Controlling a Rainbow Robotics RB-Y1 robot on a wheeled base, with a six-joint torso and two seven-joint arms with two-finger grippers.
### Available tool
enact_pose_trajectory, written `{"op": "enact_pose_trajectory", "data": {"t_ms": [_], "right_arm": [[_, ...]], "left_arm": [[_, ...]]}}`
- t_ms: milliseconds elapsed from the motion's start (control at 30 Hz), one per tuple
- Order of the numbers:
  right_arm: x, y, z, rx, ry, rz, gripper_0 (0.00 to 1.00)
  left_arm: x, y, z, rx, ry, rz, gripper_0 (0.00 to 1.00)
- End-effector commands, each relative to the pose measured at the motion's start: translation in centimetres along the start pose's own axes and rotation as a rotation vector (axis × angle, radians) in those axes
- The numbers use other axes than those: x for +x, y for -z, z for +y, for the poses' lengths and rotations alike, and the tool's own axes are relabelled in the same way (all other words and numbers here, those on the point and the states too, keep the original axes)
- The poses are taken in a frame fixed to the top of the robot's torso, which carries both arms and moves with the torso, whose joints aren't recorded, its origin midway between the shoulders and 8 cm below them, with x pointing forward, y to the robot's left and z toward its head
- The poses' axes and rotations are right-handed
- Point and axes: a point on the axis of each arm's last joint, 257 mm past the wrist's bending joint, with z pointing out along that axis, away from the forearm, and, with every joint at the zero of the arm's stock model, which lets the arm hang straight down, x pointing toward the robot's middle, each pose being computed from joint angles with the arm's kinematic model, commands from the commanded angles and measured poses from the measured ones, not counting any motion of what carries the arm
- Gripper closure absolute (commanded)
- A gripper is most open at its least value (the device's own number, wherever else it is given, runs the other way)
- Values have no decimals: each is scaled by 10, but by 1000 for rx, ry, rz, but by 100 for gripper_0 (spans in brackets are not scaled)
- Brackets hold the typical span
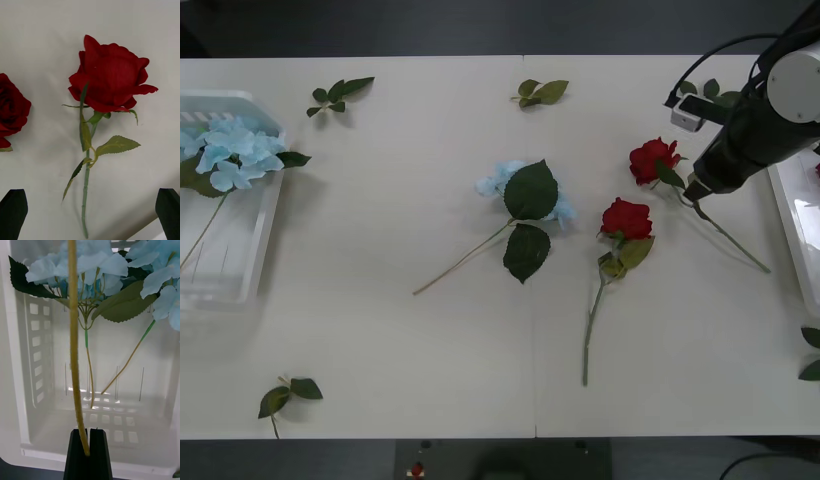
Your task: Put the red flowers into the right box and the blue flowers into the left box
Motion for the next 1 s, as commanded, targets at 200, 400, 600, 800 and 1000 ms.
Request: {"op": "enact_pose_trajectory", "data": {"t_ms": [200,400,600,800,1000], "right_arm": [[-16,-9,-20,55,-47,-37,0],[-14,-28,-18,95,3,-25,0],[-8,-47,-16,120,30,-13,0],[-6,-55,-16,132,31,2,1],[-1,-62,-15,132,20,17,4]], "left_arm": [[24,-22,14,-102,-10,61,100],[28,-43,11,-121,-39,50,100],[30,-49,8,-119,-48,44,29],[21,-44,2,-111,-112,22,0],[2,-25,-16,-57,-191,-36,0]]}}
